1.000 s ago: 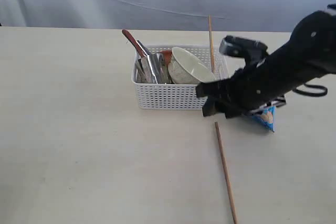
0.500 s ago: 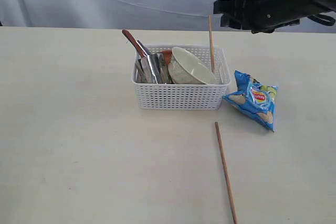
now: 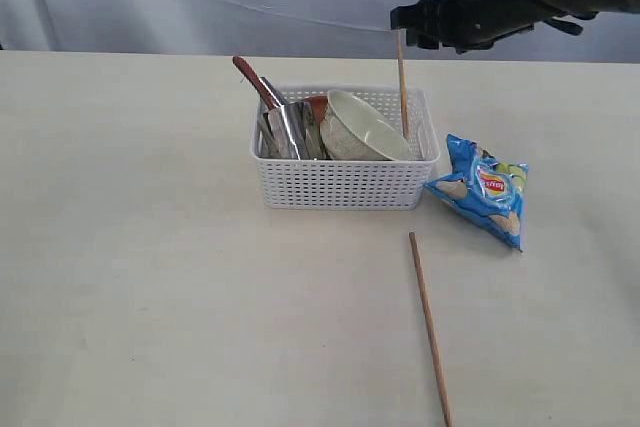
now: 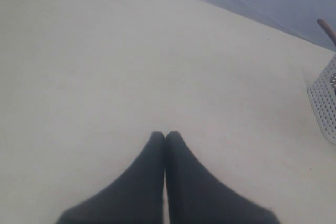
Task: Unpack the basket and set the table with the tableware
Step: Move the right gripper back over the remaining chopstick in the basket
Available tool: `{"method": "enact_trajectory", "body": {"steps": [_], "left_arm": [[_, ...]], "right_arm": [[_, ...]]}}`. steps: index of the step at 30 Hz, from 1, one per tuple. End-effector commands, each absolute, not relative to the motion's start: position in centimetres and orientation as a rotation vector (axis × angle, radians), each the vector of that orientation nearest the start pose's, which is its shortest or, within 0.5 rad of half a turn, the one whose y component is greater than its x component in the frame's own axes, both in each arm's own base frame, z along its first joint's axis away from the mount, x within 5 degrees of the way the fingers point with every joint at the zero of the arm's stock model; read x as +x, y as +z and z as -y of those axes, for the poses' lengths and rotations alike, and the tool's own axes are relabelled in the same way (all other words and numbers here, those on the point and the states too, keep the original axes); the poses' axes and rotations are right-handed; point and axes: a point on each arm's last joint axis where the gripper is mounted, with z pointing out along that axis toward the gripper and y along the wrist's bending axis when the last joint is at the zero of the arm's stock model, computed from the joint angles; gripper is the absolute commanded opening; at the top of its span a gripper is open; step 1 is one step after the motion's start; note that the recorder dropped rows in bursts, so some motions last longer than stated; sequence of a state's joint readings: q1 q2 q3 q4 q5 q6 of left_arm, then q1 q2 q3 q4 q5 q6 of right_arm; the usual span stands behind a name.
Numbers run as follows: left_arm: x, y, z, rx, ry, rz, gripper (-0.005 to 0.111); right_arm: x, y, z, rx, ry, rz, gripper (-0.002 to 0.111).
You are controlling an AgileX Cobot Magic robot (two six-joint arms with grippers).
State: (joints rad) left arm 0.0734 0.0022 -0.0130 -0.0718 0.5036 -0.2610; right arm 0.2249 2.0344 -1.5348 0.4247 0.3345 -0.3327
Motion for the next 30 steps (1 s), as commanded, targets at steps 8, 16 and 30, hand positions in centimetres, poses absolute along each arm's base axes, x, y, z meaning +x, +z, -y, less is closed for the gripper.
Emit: {"method": "enact_trajectory", "body": {"steps": [8,16,30], "left_arm": [[4.9,17.1,0.0,-0.366,-0.206,-1.945,0.000],[4.9,17.1,0.0,-0.366,-0.206,-1.945,0.000],[4.9,17.1,0.0,-0.366,-0.206,-1.945,0.000]], "right_arm": [[46.4,18.7,-13.5,-0.288,0.300,-2.298,0.050],[46.6,17.7,-14.5,-0.300,0.296,-2.285,0.050],[47.0,16.0,-14.5,-0.289,0.282,-2.297,0.027]]}}
